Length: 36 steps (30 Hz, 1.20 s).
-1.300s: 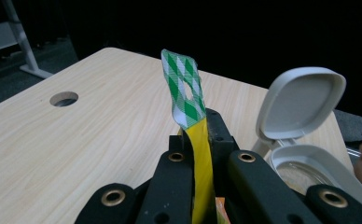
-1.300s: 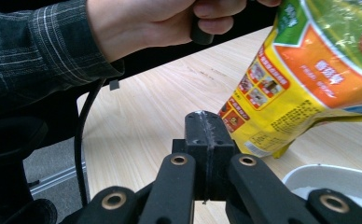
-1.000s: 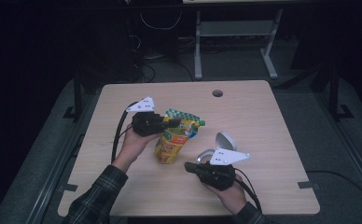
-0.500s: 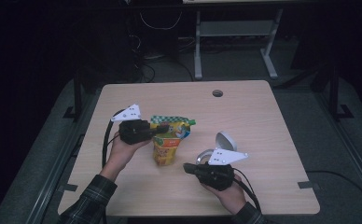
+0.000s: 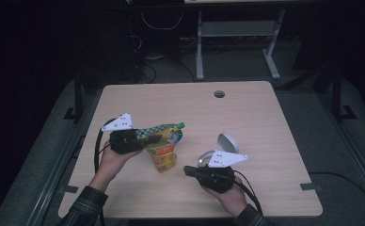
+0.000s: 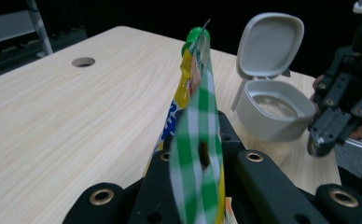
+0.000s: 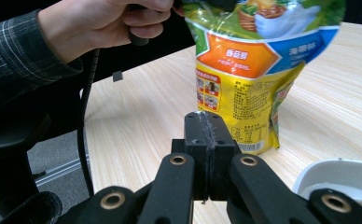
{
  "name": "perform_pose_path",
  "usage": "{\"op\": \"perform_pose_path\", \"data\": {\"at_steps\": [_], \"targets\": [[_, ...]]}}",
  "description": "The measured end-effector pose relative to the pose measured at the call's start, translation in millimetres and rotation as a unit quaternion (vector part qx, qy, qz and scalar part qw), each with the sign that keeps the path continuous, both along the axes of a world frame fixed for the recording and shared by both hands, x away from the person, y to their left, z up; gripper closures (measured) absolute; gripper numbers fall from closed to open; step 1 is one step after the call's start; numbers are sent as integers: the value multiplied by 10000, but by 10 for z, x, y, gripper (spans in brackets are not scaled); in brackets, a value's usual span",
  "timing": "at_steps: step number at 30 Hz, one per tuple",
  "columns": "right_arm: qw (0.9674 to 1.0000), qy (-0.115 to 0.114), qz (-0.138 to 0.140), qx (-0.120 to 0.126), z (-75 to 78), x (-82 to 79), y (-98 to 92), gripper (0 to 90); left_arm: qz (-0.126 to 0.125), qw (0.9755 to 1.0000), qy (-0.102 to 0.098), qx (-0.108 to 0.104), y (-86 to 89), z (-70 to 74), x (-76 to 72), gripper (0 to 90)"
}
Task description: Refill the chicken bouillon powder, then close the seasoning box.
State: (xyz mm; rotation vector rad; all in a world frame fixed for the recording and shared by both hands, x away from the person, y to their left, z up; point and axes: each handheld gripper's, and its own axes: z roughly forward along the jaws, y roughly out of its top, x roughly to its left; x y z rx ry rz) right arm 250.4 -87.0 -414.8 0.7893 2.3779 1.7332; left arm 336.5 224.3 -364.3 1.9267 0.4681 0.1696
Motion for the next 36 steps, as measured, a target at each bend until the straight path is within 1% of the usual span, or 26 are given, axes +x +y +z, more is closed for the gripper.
{"op": "perform_pose_path", "data": {"at_steps": [5,7,9,11,14,15,17,18,21,23,25,29,33,36], "targets": [[10000,-2,-2,-11,-1,0,2,893,56,9999,-1,117,67,-57,-60,798],[10000,-3,-5,-20,-4,5,1,893,85,9999,28,144,83,-82,-72,779],[10000,0,-8,-33,-5,8,1,893,119,9998,36,125,101,-99,-89,751],[10000,-1,-8,-49,-1,5,-2,895,188,9996,9,204,123,-110,-102,676],[10000,2,-14,-44,12,5,-16,895,238,9994,72,258,157,-141,-133,547],[10000,-16,-22,-61,19,8,-26,895,258,9992,59,288,169,-153,-148,519],[10000,-46,-37,-66,33,12,-49,896,294,9989,98,356,197,-177,-182,439],[9999,-62,-52,-62,42,13,-65,896,287,9987,103,398,210,-183,-192,408],[9998,-130,-104,-80,69,1,-113,896,351,9985,172,385,261,-206,-246,339],[9996,-191,-148,-120,93,-9,-159,897,399,9980,192,442,294,-221,-283,293],[9996,-207,-164,-138,109,-12,-197,897,393,9978,225,475,329,-242,-323,269],[9993,-226,-262,-174,141,-14,-296,898,461,9971,247,559,373,-313,-410,230],[9987,-290,-330,-276,165,-14,-385,897,490,9962,319,647,393,-423,-482,200],[9985,-266,-376,-289,175,-12,-454,898,486,9955,380,724,395,-509,-524,180]]}}
